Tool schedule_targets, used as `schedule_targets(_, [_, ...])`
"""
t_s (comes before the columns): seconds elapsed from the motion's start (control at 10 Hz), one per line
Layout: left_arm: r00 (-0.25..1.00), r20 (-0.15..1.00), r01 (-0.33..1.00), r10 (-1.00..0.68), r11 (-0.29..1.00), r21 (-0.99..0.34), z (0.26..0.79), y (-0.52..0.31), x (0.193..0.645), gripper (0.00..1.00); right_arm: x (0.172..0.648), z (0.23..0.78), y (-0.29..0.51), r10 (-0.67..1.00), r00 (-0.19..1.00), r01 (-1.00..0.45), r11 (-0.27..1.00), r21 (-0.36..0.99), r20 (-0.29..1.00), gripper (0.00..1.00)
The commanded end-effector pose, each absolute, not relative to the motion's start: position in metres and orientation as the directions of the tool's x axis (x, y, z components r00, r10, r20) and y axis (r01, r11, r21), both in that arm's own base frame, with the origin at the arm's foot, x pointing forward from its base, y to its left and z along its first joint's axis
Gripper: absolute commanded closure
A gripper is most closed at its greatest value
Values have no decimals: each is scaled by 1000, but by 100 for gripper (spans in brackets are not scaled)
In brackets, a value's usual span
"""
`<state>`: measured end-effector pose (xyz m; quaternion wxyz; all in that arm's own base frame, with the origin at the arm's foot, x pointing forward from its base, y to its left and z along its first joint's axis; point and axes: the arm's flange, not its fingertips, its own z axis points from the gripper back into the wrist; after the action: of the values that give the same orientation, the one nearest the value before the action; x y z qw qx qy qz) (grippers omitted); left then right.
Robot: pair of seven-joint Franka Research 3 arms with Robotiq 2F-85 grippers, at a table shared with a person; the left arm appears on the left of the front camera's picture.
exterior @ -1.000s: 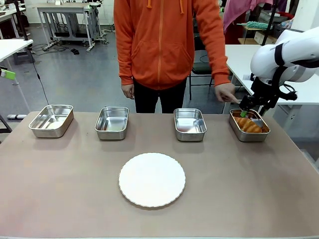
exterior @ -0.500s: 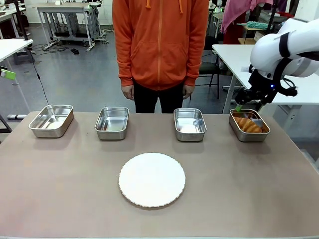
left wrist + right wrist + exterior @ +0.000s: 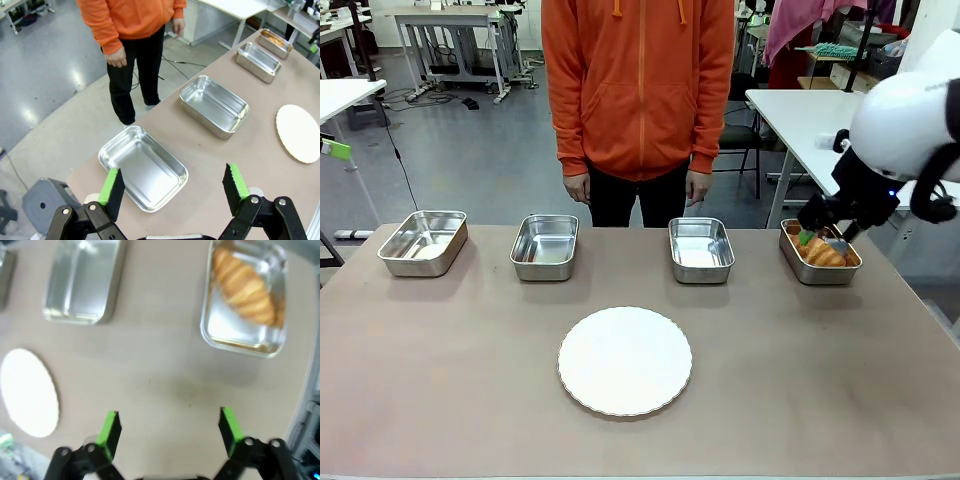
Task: Place the bread in the container.
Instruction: Place the Butter Roll into the Airtight Container indicated by the human.
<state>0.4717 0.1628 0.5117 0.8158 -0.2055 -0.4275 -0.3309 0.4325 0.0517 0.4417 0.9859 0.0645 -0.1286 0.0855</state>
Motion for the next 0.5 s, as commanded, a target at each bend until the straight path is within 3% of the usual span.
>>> schedule_targets(0.0, [411,838,720,-359,692,-57,512,163,471,0,394,434,64,155,942,-198,973,120,297,0])
schedule_targets(0.4, [411,838,720,-359,692,-57,512,163,471,0,385,416,69,171,962,-192,978,84,211,0])
